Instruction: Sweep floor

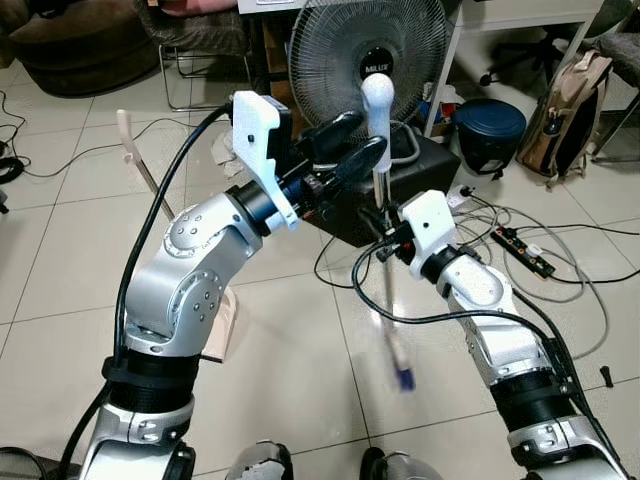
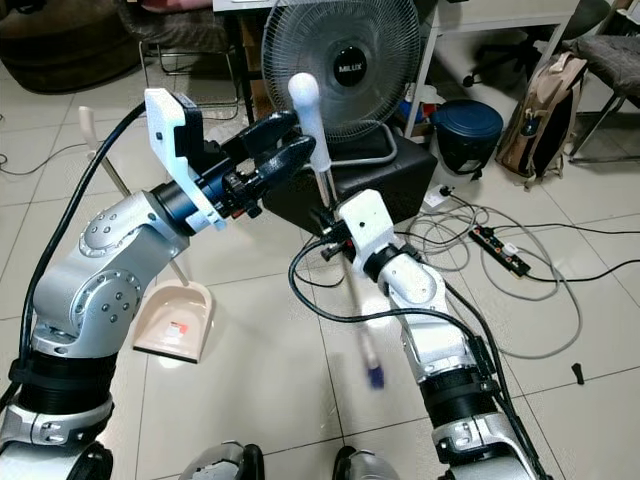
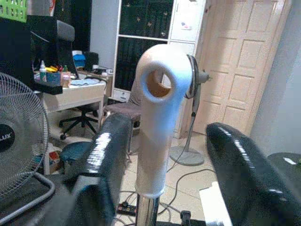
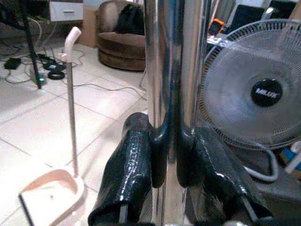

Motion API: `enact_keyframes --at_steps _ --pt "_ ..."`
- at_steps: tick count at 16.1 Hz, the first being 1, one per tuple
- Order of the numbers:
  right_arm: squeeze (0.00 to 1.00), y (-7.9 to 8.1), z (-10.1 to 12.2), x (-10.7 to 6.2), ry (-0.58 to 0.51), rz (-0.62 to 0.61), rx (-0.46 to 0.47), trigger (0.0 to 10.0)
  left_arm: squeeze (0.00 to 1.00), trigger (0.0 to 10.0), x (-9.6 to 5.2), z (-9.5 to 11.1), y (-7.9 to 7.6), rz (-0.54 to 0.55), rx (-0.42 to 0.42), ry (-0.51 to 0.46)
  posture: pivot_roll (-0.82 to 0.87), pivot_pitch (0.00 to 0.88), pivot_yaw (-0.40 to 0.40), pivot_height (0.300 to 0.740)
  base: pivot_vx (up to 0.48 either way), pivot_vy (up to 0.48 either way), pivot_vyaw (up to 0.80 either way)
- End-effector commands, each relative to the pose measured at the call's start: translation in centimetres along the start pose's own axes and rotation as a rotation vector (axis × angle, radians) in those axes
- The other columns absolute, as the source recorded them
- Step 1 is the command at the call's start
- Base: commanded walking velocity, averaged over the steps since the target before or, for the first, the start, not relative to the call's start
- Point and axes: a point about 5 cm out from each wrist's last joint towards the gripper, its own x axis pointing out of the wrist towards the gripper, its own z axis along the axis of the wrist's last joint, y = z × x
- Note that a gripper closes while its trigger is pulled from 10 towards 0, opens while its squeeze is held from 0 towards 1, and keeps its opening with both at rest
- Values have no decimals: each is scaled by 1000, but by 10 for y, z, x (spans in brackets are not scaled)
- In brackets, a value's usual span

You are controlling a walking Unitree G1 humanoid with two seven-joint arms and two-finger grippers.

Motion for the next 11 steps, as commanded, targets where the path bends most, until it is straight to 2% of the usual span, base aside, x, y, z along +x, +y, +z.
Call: enact_keyframes --at_steps 1,4,5,6,7,8,9,10,11 --pt "0 -4 9 3 -42 -32 -50 0 1000 10000 -1 9 -2 -7 -5 -44 -6 131 27 740 0 0 0" --pt "0 -12 7 2 -15 -99 -139 0 1000 10000 -2 11 -3 -7 -5 -48 -6 132 29 740 0 0 0" --pt "0 -15 7 2 -13 -123 -156 0 812 10000 -1 12 -4 -13 -17 -54 -4 132 29 740 0 0 0" --pt "0 -18 7 1 -9 -170 -202 0 412 10000 -1 13 -6 -21 -43 -68 -4 131 30 740 0 0 0" --pt "0 -19 7 1 -9 -188 -218 0 369 10000 0 14 -7 -22 -56 -73 -3 131 31 740 0 0 0" --pt "0 -20 7 2 -5 -210 -237 0 55 10000 0 14 -9 -27 -73 -79 -3 131 32 740 0 0 0" --pt "0 -20 7 2 -5 -210 -237 0 55 10000 0 14 -9 -27 -73 -79 -3 131 32 740 0 0 0" --pt "0 -21 6 3 4 -278 -274 0 0 10000 1 7 -12 -18 -79 -59 -2 129 34 740 0 0 0" --pt "0 -21 7 4 5 -306 -286 0 0 10000 2 3 -13 -6 -81 -46 -4 125 36 740 0 0 0"
